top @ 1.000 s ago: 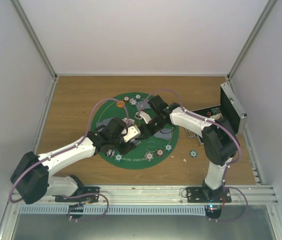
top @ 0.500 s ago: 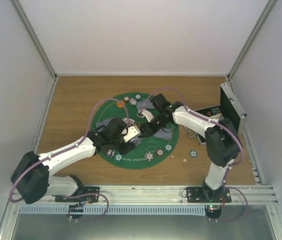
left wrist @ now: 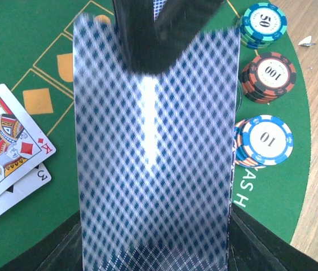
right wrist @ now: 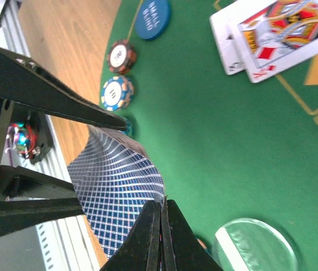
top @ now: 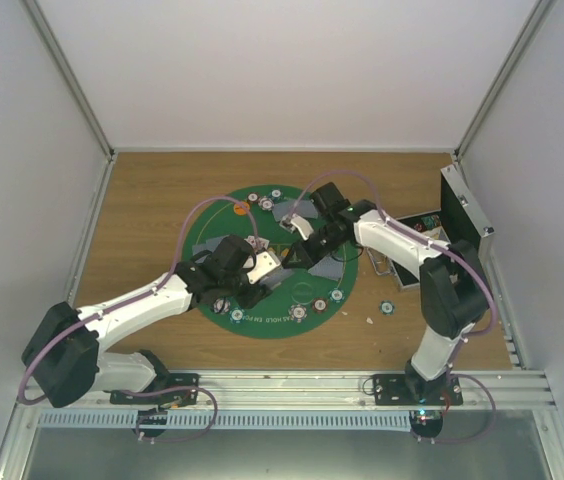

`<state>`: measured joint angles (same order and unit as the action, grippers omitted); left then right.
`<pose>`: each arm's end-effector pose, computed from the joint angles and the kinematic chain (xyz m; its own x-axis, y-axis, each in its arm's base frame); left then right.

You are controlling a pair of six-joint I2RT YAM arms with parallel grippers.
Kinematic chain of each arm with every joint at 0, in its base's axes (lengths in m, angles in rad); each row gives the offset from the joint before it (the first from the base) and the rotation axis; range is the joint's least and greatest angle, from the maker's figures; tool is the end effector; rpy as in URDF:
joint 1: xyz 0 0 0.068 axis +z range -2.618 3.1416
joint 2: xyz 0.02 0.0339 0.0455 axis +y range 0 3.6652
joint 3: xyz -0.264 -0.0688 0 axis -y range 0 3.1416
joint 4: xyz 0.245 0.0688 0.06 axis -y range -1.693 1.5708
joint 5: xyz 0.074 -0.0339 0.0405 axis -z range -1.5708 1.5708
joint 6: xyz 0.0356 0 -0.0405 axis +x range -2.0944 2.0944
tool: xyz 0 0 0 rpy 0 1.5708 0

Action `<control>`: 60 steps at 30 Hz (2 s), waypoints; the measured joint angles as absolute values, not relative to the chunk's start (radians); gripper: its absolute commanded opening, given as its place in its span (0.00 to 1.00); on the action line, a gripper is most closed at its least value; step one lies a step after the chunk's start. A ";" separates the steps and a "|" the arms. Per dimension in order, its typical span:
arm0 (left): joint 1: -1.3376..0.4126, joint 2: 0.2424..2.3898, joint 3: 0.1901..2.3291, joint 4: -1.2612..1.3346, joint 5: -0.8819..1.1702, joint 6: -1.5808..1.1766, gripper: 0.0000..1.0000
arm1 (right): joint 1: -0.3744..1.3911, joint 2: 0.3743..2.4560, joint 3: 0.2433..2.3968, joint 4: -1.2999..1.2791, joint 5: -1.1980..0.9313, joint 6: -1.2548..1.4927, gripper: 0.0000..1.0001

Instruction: Distribute texas hold em gaming equipment

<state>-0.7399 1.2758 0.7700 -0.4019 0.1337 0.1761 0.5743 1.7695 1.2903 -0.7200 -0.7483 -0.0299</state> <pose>0.1843 -0.1747 0.2138 -0.4454 0.6417 -0.6244 0.8195 0.5731 0.0044 0.2837 0.2124 0.2193 -0.7638 -0.5203 -0.3819 -0.6287 0.4657 0.6228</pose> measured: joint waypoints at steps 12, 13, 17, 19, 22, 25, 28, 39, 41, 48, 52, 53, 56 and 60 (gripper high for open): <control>-0.642 1.296 0.770 -0.399 0.059 0.165 0.55 | 0.484 1.750 1.371 -0.729 -0.355 -0.031 0.01; -0.619 1.303 0.770 -0.400 0.051 0.163 0.55 | 0.492 1.762 1.404 -0.724 -0.297 -0.033 0.01; -0.537 1.320 0.773 -0.402 0.024 0.145 0.55 | 0.545 1.825 1.499 -0.684 -0.090 -0.055 0.01; -0.507 1.320 0.777 -0.403 0.011 0.137 0.55 | 0.585 1.868 1.526 -0.657 0.017 -0.070 0.01; -0.466 1.319 0.781 -0.403 -0.006 0.120 0.55 | 0.641 1.933 1.550 -0.633 0.146 -0.092 0.01; -0.438 1.312 0.781 -0.404 -0.014 0.108 0.55 | 0.696 1.997 1.568 -0.602 0.264 -0.115 0.01; -0.417 1.298 0.781 -0.404 -0.020 0.097 0.55 | 0.737 2.028 1.573 -0.577 0.355 -0.142 0.01; -0.402 1.283 0.781 -0.404 -0.025 0.086 0.55 | 0.856 2.063 1.581 -0.540 0.402 -0.187 0.01; -0.401 1.283 0.781 -0.404 -0.025 0.086 0.55 | 0.868 2.064 1.581 -0.542 0.374 -0.187 0.01; -0.397 1.282 0.781 -0.421 -0.025 0.086 0.55 | 0.876 2.099 1.608 -0.561 0.283 -0.165 0.01; -0.397 1.282 0.781 -0.433 -0.025 0.086 0.55 | 0.876 2.122 1.618 -0.569 0.235 -0.159 0.02; -0.397 1.282 0.781 -0.435 -0.024 0.086 0.55 | 0.876 2.125 1.618 -0.572 0.219 -0.159 0.04; -0.397 1.281 0.781 -0.436 -0.024 0.086 0.55 | 0.875 2.129 1.618 -0.587 0.173 -0.150 0.11; -0.397 1.278 0.780 -0.436 -0.024 0.086 0.55 | 0.874 2.129 1.618 -0.610 0.123 -0.138 0.23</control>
